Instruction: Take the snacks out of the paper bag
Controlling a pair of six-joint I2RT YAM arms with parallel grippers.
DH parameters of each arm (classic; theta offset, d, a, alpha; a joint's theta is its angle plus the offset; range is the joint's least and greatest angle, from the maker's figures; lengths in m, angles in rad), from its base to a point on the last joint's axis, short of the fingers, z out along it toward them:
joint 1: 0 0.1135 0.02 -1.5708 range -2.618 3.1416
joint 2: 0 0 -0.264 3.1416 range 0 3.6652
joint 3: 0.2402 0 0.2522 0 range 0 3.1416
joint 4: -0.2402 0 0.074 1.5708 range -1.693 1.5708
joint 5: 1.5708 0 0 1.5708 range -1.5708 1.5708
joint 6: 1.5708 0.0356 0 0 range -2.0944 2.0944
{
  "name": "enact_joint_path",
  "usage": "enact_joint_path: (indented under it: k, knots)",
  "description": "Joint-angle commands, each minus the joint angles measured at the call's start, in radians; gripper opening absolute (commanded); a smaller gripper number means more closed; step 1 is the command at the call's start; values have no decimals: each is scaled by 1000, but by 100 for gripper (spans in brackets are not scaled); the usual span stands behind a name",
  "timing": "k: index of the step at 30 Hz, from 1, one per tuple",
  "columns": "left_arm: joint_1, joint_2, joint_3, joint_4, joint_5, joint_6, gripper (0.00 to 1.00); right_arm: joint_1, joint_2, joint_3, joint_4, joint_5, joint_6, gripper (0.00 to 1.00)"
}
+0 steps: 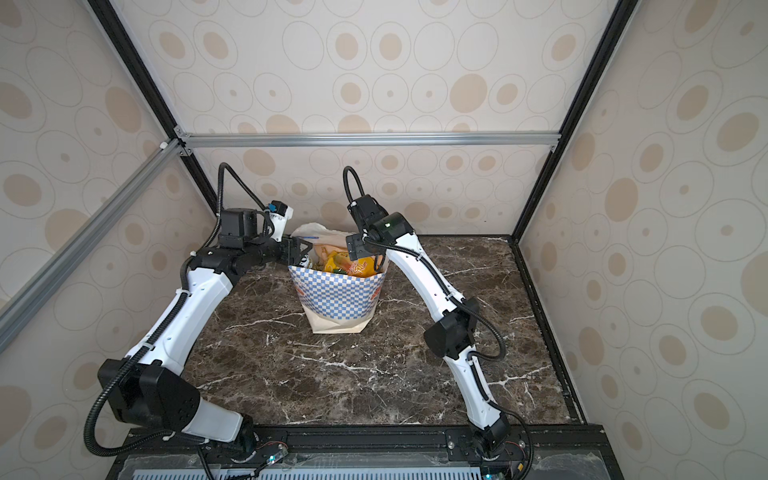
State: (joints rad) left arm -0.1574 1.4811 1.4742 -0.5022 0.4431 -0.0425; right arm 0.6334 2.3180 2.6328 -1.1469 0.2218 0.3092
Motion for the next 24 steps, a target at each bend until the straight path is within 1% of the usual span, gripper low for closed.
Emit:
enact_joint_path:
  k: [1,3,5,8,9,13,17,19,20,24]
  knots:
    - [-3,-37,-25,9,-43,36,32,0,35,-9,-27,45,29,93]
    - [-2,-50,-47,23,-52,26,18,0,50,-19,-11,74,60,93]
    - [-4,-65,-70,44,-77,23,10,0,56,-36,13,70,92,93]
    - [-1,-93,-99,71,-143,20,2,0,60,-69,63,70,136,90]
    - [-1,-105,-105,80,-163,18,0,3,65,-68,66,72,147,90]
    - [-2,-137,-124,114,-197,-5,0,2,75,-84,75,78,190,90]
    - [-2,-159,-146,153,-182,-40,0,1,98,-114,118,58,226,91]
    - [-2,-167,-159,169,-168,-53,0,2,118,-109,142,45,232,89]
    - [-2,-169,-165,171,-163,-59,0,3,126,-103,154,41,235,86]
    - [-1,-175,-178,169,-161,-72,0,2,140,-95,186,28,237,57]
